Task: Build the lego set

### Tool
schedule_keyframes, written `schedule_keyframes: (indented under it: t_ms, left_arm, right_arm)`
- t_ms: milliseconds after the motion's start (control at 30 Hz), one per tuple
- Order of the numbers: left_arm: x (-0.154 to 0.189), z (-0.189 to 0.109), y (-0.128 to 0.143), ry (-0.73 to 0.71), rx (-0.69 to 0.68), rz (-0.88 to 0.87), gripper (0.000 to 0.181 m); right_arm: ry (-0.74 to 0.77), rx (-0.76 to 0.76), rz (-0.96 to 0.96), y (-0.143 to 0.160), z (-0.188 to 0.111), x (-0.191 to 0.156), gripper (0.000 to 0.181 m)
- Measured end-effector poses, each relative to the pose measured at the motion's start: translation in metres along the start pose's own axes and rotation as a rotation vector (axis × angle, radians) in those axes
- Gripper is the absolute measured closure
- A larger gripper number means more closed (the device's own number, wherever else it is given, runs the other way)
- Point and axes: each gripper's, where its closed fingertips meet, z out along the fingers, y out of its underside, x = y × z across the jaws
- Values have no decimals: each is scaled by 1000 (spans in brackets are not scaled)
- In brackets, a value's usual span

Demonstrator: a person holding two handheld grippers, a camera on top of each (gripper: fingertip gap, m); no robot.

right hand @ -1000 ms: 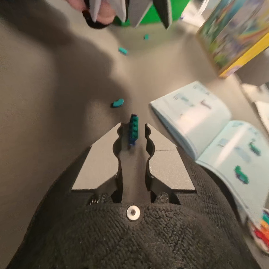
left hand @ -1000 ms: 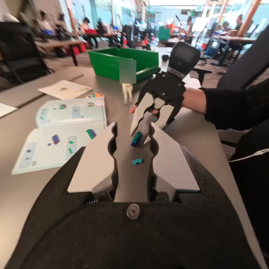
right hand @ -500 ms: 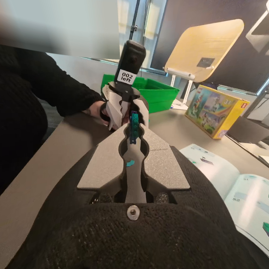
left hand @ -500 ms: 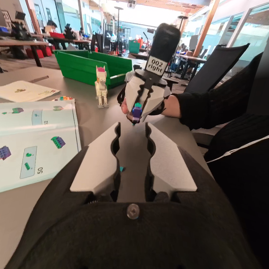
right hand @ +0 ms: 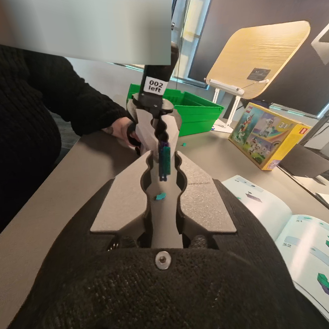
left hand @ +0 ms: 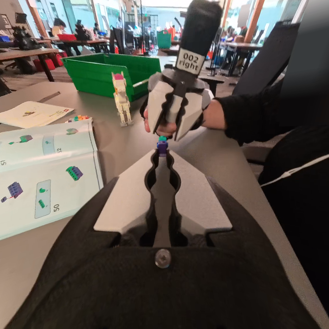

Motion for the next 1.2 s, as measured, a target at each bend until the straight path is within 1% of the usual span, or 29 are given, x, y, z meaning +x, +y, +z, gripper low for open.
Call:
schedule_keyframes:
  t_ms: [33,100,167,333,433,500,600,633,667,733,967,1200]
  left_arm:
    - [2,1,4,4,-25,13,174]
    - [4,5,14,-7,-91,70,174]
    - [5,6,20,-13,-137,122,174]
    - [9,8,27,0,-181,160,174]
    - [12,9,30,12,-197,181,174]
    - [12,9,30,6,-189,186,174]
    - [8,7,19,-20,-108,139,173]
    - [9,7,17,-9,-93,120,165]
    - [10,7,16,-1,-92,105,164]
    - [6,7,17,-24,-90,108,171]
    - [5,6,12,-27,-50,101,171]
    - [10,6,13,34,-58,40,172]
  right_arm:
    - [-7,-33,-16,4,-1,-1,162]
    - [-25,-115,-65,15,-1,-5,173]
    - [-53,-166,-78,22,-2,-10,176]
    - [-97,-224,-58,32,-2,-16,174]
    - [-128,-242,-45,35,-3,-20,176]
    - [-135,-244,-29,35,-3,-21,176]
    - [-97,-197,-31,27,-2,-15,177]
    - [-83,-186,-39,25,-1,-13,176]
    - [-73,-182,-50,24,0,-12,177]
    - [-66,-182,-64,24,1,-12,177]
    - [-52,-156,-69,20,2,-9,177]
    - [-91,-132,5,20,2,-12,176]
